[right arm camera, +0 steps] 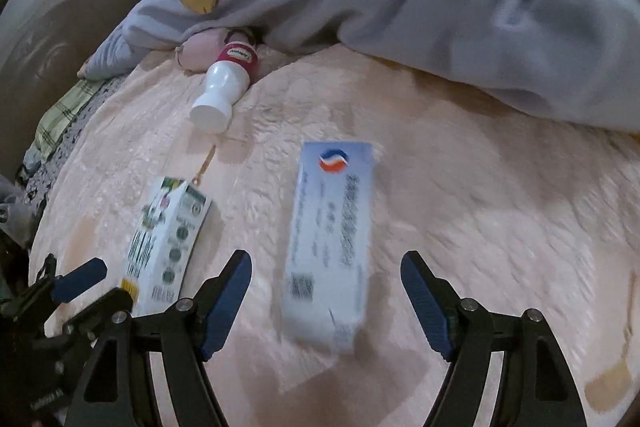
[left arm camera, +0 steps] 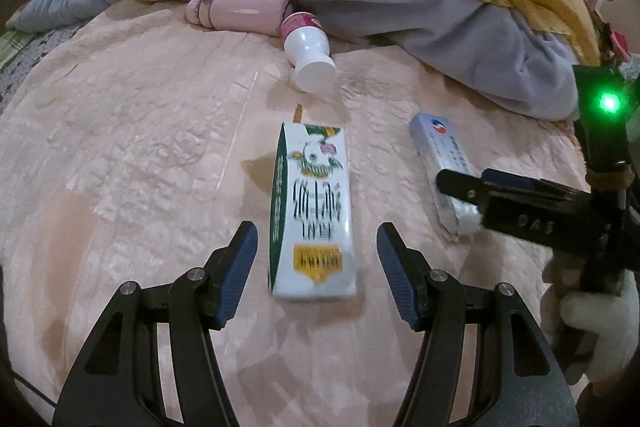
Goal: Collect trash
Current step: 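Grasp the white milk carton with the left gripper while the right grasps the blue-logo medicine box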
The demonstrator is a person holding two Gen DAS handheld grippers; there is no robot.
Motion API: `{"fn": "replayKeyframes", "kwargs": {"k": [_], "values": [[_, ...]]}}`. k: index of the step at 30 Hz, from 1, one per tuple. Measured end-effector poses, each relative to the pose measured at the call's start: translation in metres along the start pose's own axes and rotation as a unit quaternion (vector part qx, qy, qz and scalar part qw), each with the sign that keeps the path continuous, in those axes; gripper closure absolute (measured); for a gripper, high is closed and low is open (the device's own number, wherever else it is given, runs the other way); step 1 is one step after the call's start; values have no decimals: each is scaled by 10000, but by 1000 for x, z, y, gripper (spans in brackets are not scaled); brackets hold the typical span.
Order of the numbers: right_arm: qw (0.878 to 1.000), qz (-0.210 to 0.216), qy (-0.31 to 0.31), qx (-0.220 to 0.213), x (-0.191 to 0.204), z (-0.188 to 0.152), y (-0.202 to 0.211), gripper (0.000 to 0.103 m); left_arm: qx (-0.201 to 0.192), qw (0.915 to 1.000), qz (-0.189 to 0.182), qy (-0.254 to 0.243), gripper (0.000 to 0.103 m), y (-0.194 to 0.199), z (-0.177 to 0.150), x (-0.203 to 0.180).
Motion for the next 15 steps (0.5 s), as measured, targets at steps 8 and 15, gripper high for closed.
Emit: {"fn": "replayKeyframes", "kwargs": {"k": [8, 15], "values": [[9992, -209, 305, -129, 4, 5, -20, 49, 246, 9992, 325, 34, 42, -39, 12, 10], [9987, -57, 453, -237, -8, -14, 3, 57, 190, 9997, 128, 62, 53, -32, -1, 8]]}}
Point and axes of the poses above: each gripper's, at about its wrist camera, not at the fingertips, and y roughly against the way its jaws point, x to its left, z to its top, the point moved 5 cm from there along -y, roughly the way its jaws point, and after that the axes turned 13 degrees about -z, right-handed, at the moved point
